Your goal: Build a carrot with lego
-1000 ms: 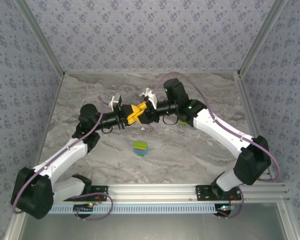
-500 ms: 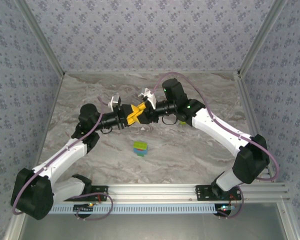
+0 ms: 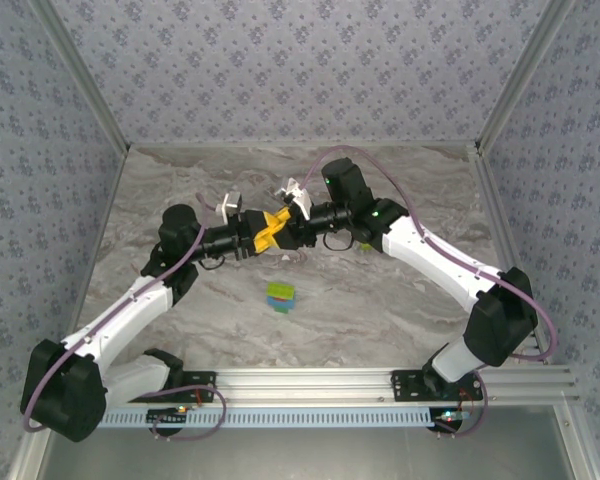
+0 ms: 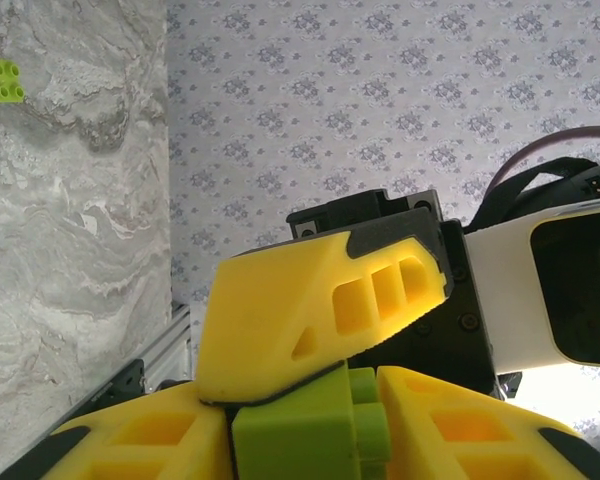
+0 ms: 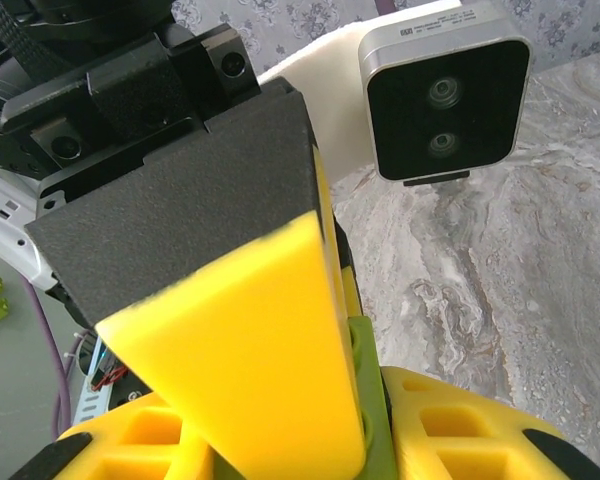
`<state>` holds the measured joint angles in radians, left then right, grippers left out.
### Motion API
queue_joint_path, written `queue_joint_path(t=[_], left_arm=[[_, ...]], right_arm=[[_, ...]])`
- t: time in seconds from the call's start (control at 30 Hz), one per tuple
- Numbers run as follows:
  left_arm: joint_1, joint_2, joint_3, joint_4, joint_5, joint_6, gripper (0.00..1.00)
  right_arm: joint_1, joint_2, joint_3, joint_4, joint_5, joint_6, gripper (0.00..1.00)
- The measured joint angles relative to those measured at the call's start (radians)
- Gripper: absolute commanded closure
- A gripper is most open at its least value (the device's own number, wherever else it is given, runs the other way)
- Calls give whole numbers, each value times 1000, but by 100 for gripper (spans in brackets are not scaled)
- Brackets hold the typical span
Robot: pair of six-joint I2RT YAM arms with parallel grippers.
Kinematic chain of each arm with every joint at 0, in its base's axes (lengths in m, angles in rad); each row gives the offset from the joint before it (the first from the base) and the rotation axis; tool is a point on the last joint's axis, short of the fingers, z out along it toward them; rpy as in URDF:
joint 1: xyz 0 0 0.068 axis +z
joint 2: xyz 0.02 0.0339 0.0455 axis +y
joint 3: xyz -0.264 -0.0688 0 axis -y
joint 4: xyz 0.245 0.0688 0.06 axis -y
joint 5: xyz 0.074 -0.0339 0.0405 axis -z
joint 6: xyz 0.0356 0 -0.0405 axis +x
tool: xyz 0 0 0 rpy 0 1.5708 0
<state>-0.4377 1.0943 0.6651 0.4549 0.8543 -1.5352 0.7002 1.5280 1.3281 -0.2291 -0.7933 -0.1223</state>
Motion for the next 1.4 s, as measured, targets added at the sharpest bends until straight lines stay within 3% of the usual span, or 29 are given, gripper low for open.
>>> queue_joint_path(t=[0.27, 0.53, 0.67, 0.87, 1.17, 1.4], left_arm=[[53, 7, 50, -126, 60, 65, 51], [179, 9, 108, -327, 77, 204, 50], [217, 5, 140, -500, 27, 371, 50], [217, -71, 197, -706, -71, 619, 51], [217, -105, 200, -751, -108, 734, 51], [217, -89, 200, -739, -93, 722, 51]], right_arm=[[-5, -20, -3, -32, 22, -24, 72], [-44, -182, -82, -35, 12, -26, 72], [-62, -224, -101, -29, -30, 35, 77], [-81, -225, -39, -95, -58, 211, 75], [-103, -292, 10, -161, -92, 395, 74], [-111, -303, -16, -187, -100, 404, 75]])
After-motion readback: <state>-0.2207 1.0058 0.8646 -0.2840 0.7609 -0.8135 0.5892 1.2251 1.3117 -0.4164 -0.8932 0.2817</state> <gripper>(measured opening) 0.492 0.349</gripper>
